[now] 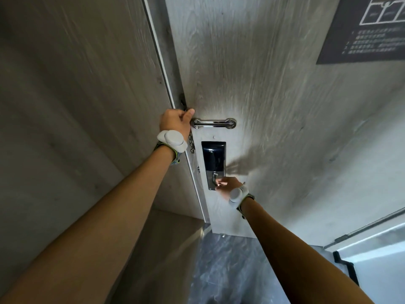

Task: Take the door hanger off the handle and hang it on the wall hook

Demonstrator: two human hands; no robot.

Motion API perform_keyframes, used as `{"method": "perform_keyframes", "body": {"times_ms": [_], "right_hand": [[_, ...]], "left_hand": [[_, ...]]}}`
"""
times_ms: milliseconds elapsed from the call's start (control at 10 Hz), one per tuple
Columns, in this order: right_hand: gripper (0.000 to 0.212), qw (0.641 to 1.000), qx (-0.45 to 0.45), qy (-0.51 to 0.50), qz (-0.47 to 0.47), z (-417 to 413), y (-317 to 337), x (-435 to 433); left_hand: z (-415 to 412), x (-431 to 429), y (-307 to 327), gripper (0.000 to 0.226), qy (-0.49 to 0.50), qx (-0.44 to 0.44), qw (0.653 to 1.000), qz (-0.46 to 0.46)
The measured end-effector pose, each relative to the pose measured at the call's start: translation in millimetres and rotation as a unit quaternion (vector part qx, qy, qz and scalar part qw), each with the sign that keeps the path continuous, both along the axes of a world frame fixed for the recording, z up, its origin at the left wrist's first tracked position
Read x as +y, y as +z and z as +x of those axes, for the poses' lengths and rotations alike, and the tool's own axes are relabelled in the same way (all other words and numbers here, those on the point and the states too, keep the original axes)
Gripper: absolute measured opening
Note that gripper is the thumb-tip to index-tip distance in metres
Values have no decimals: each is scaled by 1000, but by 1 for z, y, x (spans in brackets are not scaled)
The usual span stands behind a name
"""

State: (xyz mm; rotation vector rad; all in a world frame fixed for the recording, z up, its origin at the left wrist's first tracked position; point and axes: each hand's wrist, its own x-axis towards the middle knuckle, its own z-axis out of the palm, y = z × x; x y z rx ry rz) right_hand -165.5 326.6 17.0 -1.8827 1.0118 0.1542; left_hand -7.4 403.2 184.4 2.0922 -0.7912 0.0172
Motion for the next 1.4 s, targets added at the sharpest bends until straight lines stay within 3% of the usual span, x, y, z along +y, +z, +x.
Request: {"method": "perform_keyframes", "body": {"times_ms": [400, 800, 900, 1400], "right_hand": [[45, 999, -3, 32, -21, 12, 3, -14], [46, 996, -40, 1, 74, 15, 8, -27], [51, 999, -12, 26, 15, 13, 8, -31], [42, 997, -44, 58, -17, 17, 37, -27]], "left_hand": [[10, -24, -2, 57, 64, -8, 997, 33], [2, -34, -14, 26, 38, 28, 999, 11], [-1, -36, -14, 24, 29, 32, 999, 12], [-18, -2, -8, 28, 56, 75, 995, 18]]}}
